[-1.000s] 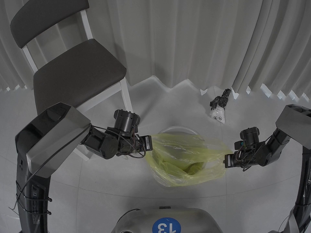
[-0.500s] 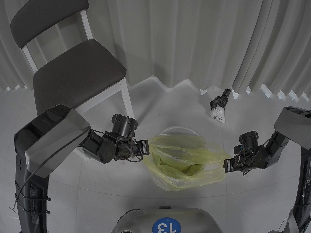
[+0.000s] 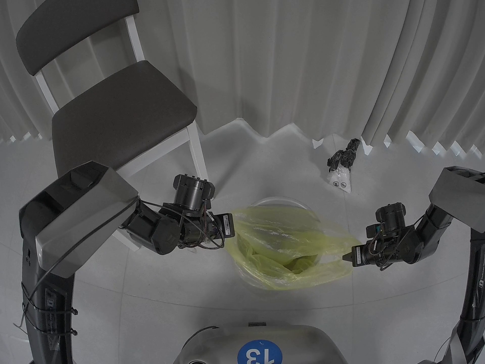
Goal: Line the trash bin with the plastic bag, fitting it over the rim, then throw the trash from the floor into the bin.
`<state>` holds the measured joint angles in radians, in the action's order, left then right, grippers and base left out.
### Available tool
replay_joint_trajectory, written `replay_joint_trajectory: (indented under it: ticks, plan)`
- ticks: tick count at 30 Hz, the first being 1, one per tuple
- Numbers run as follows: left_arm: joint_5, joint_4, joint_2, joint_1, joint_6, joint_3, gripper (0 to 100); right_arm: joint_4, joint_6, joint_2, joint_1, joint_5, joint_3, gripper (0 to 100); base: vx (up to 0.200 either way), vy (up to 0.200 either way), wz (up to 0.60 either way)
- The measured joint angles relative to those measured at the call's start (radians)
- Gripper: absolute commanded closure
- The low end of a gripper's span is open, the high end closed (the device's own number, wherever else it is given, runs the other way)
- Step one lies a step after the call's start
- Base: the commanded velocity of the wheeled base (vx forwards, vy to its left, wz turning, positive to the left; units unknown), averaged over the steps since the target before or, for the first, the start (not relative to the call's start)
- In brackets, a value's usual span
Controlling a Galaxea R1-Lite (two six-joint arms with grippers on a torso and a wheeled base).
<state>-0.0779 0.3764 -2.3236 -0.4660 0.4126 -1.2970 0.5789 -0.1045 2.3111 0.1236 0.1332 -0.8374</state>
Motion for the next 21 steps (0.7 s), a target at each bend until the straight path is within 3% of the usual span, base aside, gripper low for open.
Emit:
replay_joint_trajectory:
  ticks: [17, 18, 21]
  plan:
    - [0.001, 0.003, -0.012, -0.01, -0.005, -0.014, 100, 0.001, 0.061, -0.189, -0.023, 0.001, 0.096, 0, 0.0, 0.0, 0.0]
    - [0.001, 0.002, -0.013, -0.011, -0.005, -0.014, 0, 0.001, 0.059, -0.198, -0.017, 0.001, 0.099, 0, 0.0, 0.0, 0.0]
    - [0.001, 0.0, -0.016, -0.011, -0.004, -0.012, 0, 0.003, 0.056, -0.221, 0.005, 0.0, 0.112, 0, 0.0, 0.0, 0.0]
